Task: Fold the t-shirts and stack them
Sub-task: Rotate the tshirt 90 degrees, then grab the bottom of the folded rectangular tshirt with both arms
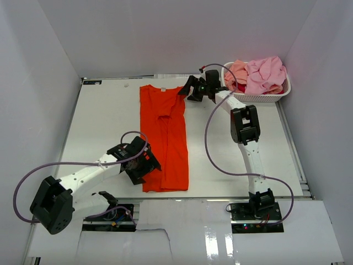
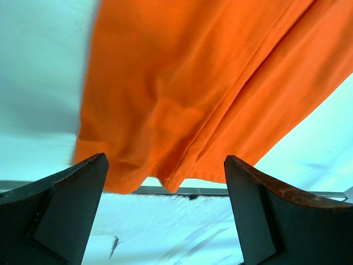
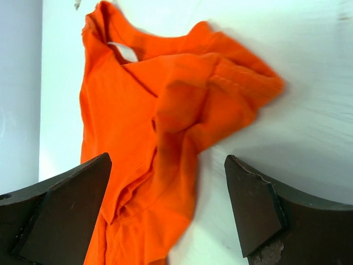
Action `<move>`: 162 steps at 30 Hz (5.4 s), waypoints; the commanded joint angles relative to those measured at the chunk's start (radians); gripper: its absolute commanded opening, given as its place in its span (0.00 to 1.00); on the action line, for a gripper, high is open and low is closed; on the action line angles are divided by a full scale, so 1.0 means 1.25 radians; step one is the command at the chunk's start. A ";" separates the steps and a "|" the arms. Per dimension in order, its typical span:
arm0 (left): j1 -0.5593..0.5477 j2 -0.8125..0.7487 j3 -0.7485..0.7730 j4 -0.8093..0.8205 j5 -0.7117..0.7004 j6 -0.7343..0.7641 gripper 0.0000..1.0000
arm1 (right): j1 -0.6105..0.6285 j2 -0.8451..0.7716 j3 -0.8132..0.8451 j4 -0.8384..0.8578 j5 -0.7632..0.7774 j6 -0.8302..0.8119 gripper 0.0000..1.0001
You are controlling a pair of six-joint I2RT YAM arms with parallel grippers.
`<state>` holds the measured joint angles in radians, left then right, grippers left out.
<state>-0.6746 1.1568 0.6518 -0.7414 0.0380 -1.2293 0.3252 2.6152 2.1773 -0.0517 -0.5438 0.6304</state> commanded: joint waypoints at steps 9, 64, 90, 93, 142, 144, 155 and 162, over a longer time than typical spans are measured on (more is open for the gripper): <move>0.127 -0.038 0.056 -0.092 -0.037 0.102 0.98 | -0.014 -0.083 0.001 -0.085 0.014 -0.086 0.90; 0.341 0.431 0.508 0.083 0.052 0.394 0.98 | 0.029 0.022 0.023 0.057 -0.042 -0.081 0.90; 0.338 0.259 0.458 -0.024 0.060 0.446 0.98 | 0.074 -0.510 -0.366 -0.257 0.034 -0.357 0.91; 0.335 0.188 0.383 -0.027 0.074 0.445 0.98 | 0.085 -0.655 -0.597 -0.246 0.048 -0.373 0.91; 0.071 -0.285 -0.141 -0.211 0.161 0.138 0.98 | 0.411 -1.183 -1.488 0.190 -0.051 0.037 0.95; 0.071 -0.300 -0.142 -0.206 0.157 0.121 0.98 | 0.414 -1.180 -1.498 0.213 -0.058 0.044 0.95; 0.070 -0.268 -0.197 -0.027 0.152 0.091 0.92 | 0.415 -1.155 -1.500 0.256 -0.095 0.044 0.96; 0.068 -0.211 -0.204 0.011 0.122 0.101 0.91 | 0.414 -1.161 -1.516 0.287 -0.100 0.066 0.96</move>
<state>-0.5854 0.8886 0.4007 -0.7723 0.2428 -1.0946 0.8391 1.1679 0.2966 0.2459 -0.6437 0.6941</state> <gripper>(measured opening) 0.904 0.957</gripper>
